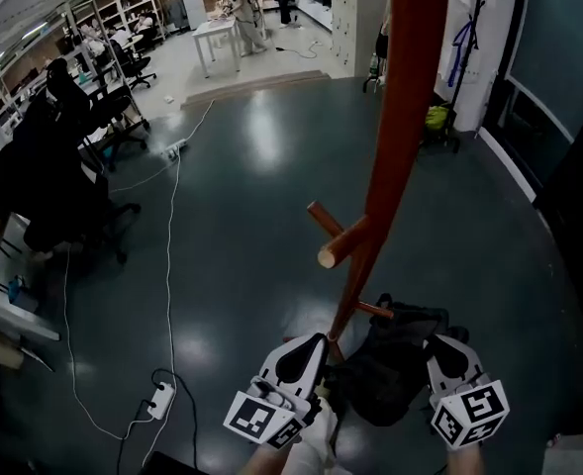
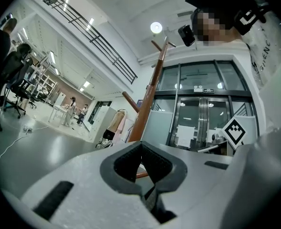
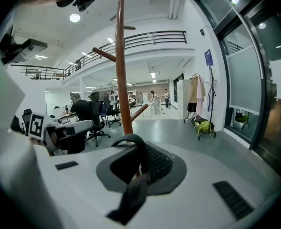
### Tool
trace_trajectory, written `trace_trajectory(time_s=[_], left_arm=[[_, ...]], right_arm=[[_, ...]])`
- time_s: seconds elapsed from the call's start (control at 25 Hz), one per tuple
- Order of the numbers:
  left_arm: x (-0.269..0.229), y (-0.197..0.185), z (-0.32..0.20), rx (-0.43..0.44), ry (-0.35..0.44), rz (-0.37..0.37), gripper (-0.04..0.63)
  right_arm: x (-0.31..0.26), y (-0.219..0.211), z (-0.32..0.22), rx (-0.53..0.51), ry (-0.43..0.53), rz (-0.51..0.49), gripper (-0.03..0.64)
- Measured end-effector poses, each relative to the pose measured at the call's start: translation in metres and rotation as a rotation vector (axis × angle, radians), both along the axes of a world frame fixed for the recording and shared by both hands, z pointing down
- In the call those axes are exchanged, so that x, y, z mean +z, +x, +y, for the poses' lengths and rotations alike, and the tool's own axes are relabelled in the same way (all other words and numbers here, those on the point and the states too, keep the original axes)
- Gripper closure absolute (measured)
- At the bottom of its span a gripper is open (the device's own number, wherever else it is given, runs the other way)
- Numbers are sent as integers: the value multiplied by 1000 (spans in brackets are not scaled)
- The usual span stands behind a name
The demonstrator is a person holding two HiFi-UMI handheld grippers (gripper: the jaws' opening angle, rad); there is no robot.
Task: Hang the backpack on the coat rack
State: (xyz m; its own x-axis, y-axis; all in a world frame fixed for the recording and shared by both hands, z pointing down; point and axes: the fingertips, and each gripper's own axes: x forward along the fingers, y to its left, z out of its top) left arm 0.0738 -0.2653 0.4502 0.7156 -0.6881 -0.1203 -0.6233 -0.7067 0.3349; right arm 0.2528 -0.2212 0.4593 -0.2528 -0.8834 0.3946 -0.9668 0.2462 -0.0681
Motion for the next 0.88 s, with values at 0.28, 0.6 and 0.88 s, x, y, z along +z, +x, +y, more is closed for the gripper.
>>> trace_trajectory(time_s=[0.28, 0.6, 0.88], left_arm=[[22, -13, -37, -42, -40, 17, 586], [37, -24, -70, -60, -57, 24, 584], [40, -39, -82, -82, -72, 45, 585]], right_arm=[[15, -9, -52, -34, -35, 50, 586], [37, -30, -96, -92, -104, 126, 586], [54, -50, -108, -190, -219, 269, 584]])
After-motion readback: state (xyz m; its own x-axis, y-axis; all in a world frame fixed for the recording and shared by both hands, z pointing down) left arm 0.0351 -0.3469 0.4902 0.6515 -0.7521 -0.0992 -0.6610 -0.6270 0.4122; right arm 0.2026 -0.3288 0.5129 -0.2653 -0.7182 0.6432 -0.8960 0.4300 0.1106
